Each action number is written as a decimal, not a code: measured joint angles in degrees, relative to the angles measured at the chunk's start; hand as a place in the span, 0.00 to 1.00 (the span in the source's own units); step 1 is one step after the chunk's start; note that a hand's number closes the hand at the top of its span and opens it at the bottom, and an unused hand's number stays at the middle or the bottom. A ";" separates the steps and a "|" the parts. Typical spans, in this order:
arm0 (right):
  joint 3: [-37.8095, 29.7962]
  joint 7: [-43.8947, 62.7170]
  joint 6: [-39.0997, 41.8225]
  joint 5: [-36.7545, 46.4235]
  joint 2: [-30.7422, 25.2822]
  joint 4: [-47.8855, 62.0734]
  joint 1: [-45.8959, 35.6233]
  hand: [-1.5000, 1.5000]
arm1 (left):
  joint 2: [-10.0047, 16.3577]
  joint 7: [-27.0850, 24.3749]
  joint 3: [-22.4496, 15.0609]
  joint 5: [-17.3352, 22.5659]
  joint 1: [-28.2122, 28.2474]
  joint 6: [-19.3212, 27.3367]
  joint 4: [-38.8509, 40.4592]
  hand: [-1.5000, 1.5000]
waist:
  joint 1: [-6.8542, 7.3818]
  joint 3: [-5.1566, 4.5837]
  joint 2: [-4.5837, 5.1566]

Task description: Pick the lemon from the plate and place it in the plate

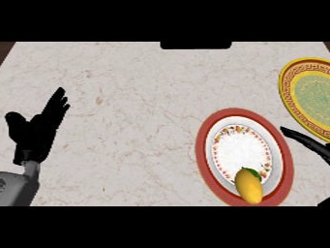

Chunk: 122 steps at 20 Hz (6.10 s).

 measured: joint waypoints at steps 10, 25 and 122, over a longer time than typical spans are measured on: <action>3.49 12.37 2.60 9.41 -1.72 -9.10 -0.42 0.00 | -1.95 -0.01 1.52 -2.27 0.04 -1.25 0.65 0.50 | 0.16 -0.02 0.00; 8.03 21.95 8.12 25.03 4.57 -11.55 -2.76 0.00 | -5.69 2.62 4.80 -6.80 0.19 -2.98 -0.89 0.50 | 0.29 0.00 0.01; -34.48 -20.29 0.63 24.00 -5.88 64.32 -43.40 0.00 | -13.73 3.72 15.43 -17.10 -0.22 -12.74 -0.39 0.50 | 1.10 0.13 0.35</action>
